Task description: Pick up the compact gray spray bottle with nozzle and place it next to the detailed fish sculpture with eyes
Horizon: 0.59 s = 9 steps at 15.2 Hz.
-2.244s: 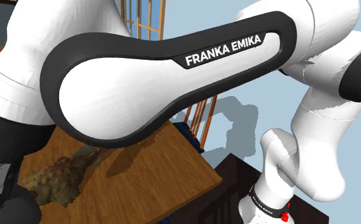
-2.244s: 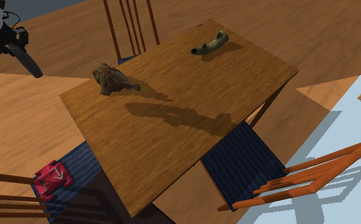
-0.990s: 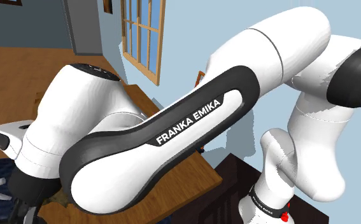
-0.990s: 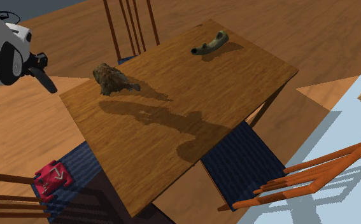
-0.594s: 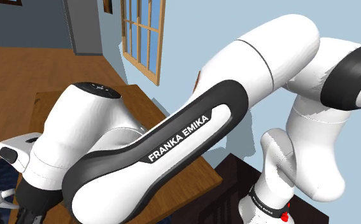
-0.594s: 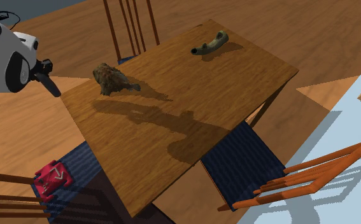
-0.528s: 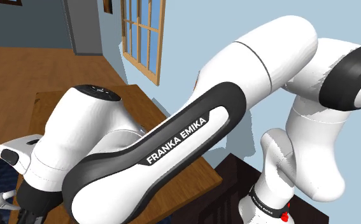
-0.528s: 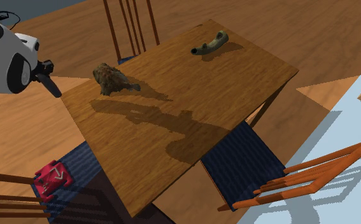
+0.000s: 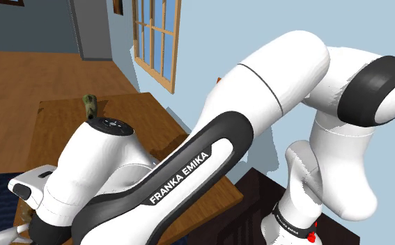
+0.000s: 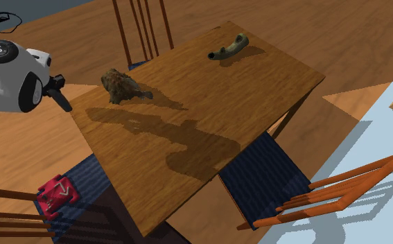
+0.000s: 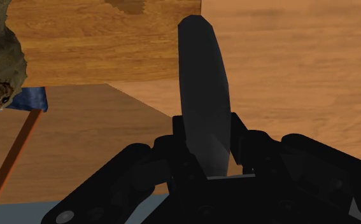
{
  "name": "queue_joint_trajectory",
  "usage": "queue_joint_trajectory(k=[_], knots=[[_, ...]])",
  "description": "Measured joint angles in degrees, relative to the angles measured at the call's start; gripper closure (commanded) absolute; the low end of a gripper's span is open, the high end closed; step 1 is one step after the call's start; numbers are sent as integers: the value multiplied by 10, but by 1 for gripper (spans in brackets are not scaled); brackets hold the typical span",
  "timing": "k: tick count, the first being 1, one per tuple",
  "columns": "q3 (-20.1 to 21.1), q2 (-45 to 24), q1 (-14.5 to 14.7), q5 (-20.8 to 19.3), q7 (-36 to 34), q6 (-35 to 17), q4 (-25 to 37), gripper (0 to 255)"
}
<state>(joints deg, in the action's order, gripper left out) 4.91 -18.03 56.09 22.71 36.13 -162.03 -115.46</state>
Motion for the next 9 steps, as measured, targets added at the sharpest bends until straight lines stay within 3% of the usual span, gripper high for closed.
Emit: queue_joint_trajectory(k=[9], knots=[[21, -41, -14, 26, 32, -46, -5, 255]])
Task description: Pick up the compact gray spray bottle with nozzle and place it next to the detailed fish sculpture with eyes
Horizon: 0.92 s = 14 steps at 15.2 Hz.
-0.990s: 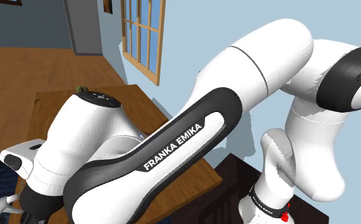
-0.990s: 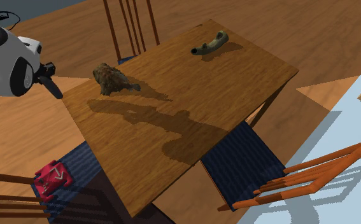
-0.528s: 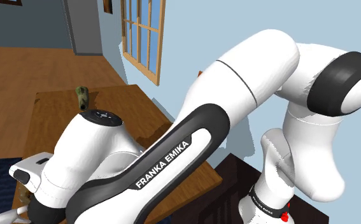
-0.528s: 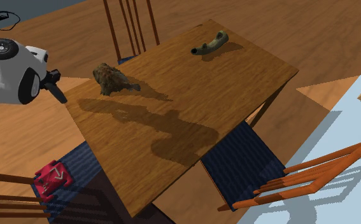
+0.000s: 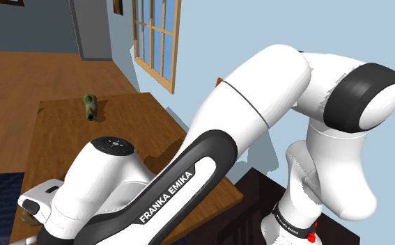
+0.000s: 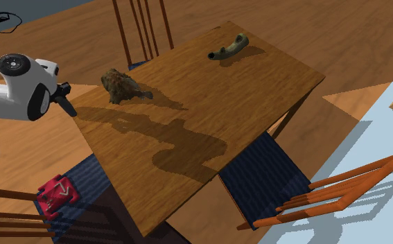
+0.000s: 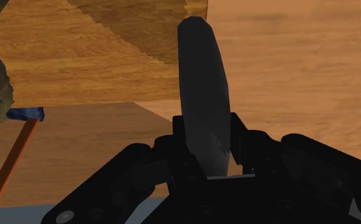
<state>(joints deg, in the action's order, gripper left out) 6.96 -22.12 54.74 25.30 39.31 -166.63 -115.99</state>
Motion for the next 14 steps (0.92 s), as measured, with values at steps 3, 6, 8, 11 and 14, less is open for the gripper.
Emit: queue_joint_trajectory(k=[3, 6, 8, 11, 14], knots=[[1, -1, -1, 1, 1, -1, 0, 255], [1, -1, -1, 1, 1, -1, 0, 0], [1, -1, -1, 1, 1, -1, 0, 0], [1, -1, -1, 1, 1, -1, 0, 0], [-4, 41, -1, -2, -4, 17, -24, 0]])
